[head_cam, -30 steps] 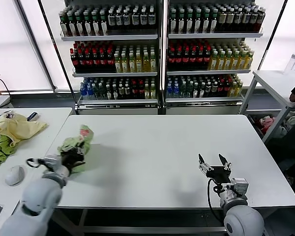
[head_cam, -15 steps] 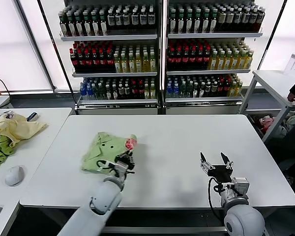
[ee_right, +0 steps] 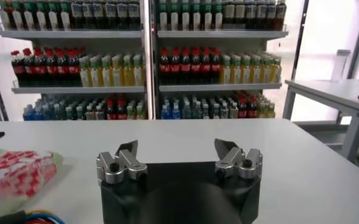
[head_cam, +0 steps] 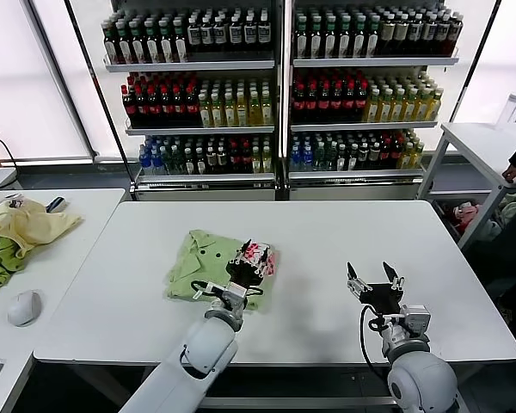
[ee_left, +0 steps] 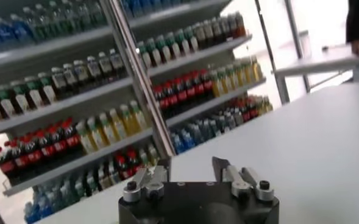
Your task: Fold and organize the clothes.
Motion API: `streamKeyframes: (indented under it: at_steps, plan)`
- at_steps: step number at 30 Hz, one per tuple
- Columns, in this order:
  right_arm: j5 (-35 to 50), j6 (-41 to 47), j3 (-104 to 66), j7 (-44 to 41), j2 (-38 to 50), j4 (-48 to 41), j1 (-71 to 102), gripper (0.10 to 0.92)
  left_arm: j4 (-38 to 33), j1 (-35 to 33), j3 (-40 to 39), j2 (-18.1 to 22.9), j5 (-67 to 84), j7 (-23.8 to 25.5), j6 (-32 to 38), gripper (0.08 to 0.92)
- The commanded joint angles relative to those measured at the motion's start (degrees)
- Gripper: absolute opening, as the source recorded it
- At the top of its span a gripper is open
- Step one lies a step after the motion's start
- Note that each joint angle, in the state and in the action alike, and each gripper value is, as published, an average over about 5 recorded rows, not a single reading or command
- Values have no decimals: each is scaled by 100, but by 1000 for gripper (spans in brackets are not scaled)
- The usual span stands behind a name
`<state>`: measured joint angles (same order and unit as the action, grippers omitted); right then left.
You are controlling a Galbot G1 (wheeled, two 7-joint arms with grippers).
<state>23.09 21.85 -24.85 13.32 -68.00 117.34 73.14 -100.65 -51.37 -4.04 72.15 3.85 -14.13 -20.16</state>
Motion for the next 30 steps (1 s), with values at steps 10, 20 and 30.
streamKeyframes:
  at_steps: [10, 20, 30]
  plan:
    - [367, 18, 2615, 1303, -1476, -2185, -2306, 823, -1390, -2054, 2491, -846, 636, -526, 1172, 809]
    - [809, 168, 2948, 1572, -1902, -3184, -2835, 823, -1404, -2223, 2793, -773, 702, -590, 1240, 823]
    - [1133, 386, 2990, 1843, -2040, -3583, -2936, 766, -1388, -2266, 2792, -757, 708, -592, 1240, 823]
